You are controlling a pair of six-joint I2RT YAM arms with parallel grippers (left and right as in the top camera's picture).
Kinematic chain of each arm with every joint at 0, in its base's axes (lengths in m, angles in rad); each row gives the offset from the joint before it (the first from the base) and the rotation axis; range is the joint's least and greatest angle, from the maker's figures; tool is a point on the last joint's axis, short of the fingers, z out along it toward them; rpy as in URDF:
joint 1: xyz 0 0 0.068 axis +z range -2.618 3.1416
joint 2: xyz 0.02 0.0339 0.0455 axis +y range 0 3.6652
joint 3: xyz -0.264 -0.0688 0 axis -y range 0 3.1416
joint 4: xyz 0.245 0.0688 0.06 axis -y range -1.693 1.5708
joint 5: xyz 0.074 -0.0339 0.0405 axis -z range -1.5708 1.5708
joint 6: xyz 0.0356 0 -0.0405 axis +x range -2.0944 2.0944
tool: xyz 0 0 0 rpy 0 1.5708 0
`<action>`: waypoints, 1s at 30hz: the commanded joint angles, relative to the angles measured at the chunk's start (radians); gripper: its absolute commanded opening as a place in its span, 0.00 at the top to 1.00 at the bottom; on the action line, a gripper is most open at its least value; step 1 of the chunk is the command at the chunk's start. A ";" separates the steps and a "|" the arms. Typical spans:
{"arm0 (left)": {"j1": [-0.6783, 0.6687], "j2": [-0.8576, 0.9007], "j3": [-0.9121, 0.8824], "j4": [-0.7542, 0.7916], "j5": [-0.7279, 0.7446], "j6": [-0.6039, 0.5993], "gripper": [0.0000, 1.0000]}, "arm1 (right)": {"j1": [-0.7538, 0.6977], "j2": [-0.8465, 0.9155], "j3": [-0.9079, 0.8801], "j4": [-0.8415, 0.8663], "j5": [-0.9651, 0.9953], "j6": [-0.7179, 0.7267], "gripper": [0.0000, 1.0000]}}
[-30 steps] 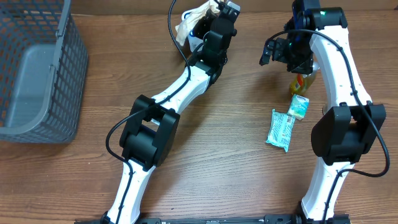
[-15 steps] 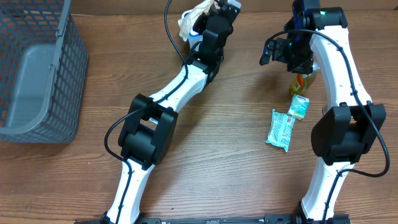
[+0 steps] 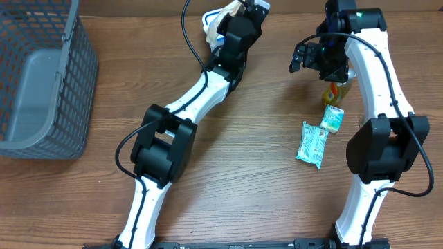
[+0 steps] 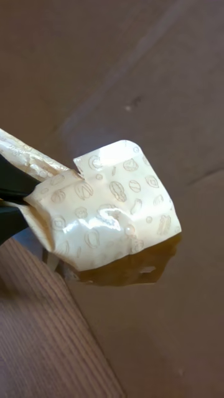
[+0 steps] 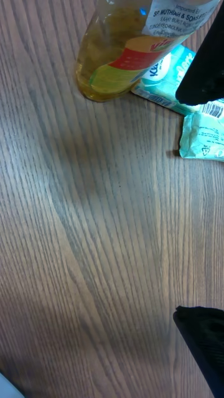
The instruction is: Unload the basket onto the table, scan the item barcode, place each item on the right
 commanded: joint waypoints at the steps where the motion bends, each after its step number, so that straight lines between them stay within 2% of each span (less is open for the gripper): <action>1: 0.018 0.008 0.015 0.008 0.094 0.083 0.96 | -0.001 -0.018 0.025 0.003 -0.005 -0.005 0.00; 5: 0.019 0.008 0.015 -0.006 0.114 0.104 0.95 | -0.001 -0.018 0.025 0.003 -0.005 -0.005 0.00; 10: 0.019 0.009 0.015 -0.068 0.218 0.103 0.96 | -0.001 -0.018 0.025 0.003 -0.005 -0.005 0.00; 30: 0.018 0.068 0.015 -0.136 0.221 0.090 0.96 | -0.001 -0.018 0.025 0.003 -0.005 -0.005 0.00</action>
